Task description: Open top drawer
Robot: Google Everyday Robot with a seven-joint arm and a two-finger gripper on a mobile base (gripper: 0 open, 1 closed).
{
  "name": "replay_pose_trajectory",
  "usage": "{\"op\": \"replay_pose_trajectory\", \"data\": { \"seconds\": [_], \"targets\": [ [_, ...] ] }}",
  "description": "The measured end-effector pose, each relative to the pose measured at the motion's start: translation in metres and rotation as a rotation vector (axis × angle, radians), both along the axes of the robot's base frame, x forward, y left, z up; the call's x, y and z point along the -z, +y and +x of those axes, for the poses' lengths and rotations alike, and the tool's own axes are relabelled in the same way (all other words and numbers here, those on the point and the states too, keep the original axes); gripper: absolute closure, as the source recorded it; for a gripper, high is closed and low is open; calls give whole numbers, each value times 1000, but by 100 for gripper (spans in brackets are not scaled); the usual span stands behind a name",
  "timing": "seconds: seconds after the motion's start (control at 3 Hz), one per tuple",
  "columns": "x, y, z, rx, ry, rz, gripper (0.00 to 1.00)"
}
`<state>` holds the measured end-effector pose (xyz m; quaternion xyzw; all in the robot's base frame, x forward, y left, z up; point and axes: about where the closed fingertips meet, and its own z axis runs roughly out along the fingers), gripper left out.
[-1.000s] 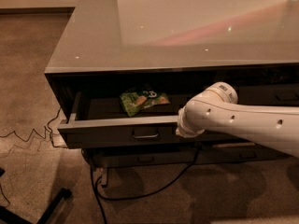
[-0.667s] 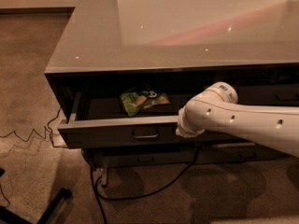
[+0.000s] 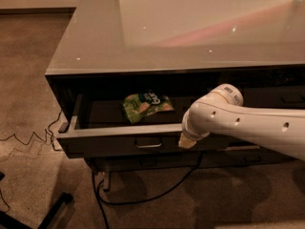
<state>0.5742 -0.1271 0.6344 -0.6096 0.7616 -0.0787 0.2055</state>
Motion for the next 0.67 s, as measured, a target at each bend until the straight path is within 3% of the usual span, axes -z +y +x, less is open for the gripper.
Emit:
{"op": "replay_pose_trajectory", "data": {
  "seconds": [0.33, 0.67],
  "targets": [
    [0, 0, 0, 0, 0, 0, 0],
    [0, 0, 0, 0, 0, 0, 0]
  ]
}}
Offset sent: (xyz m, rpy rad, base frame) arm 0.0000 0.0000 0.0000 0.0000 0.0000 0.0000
